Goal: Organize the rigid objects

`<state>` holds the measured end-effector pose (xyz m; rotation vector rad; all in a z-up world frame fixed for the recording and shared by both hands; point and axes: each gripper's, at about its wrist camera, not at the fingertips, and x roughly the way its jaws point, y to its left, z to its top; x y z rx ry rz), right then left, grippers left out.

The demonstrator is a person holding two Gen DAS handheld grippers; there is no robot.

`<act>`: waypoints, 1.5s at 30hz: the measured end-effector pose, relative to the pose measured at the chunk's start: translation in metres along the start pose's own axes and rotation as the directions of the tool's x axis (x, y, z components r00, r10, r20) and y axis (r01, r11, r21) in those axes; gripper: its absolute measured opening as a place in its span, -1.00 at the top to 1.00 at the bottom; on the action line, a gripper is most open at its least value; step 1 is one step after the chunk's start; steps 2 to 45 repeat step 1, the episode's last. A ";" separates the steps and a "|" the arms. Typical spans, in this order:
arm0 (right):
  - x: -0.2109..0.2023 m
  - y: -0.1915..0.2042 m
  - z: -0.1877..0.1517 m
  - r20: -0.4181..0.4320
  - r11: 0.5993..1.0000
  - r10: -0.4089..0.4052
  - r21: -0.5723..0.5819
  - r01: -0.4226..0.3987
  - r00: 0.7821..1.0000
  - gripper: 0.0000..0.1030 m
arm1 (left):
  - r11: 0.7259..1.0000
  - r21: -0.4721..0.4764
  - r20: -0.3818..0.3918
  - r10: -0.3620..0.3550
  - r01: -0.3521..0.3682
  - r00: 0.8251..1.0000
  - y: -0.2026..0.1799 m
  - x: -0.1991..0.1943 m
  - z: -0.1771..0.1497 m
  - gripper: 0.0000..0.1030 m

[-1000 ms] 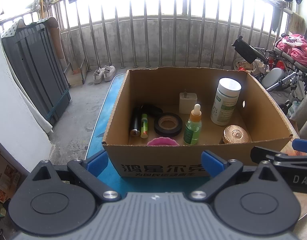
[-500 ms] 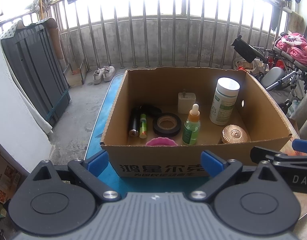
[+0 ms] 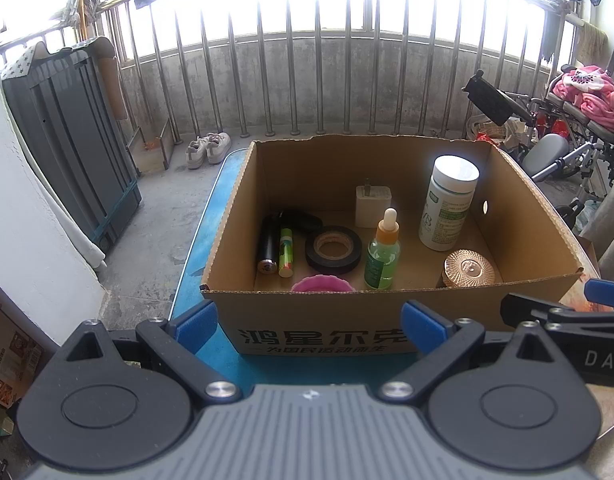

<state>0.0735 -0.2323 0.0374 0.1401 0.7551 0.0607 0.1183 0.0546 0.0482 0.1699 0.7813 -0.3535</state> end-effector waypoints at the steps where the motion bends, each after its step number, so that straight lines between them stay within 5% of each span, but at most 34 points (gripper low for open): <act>1: 0.000 0.000 0.000 0.000 1.000 0.000 0.000 0.000 1.000 -0.97 | 1.000 0.000 0.000 0.000 0.000 1.000 0.000 0.000 0.000 -0.92; 45: 0.000 0.000 0.000 0.000 1.000 0.000 0.000 0.000 1.000 -0.97 | 1.000 0.000 0.000 0.000 0.000 1.000 0.000 0.000 0.000 -0.92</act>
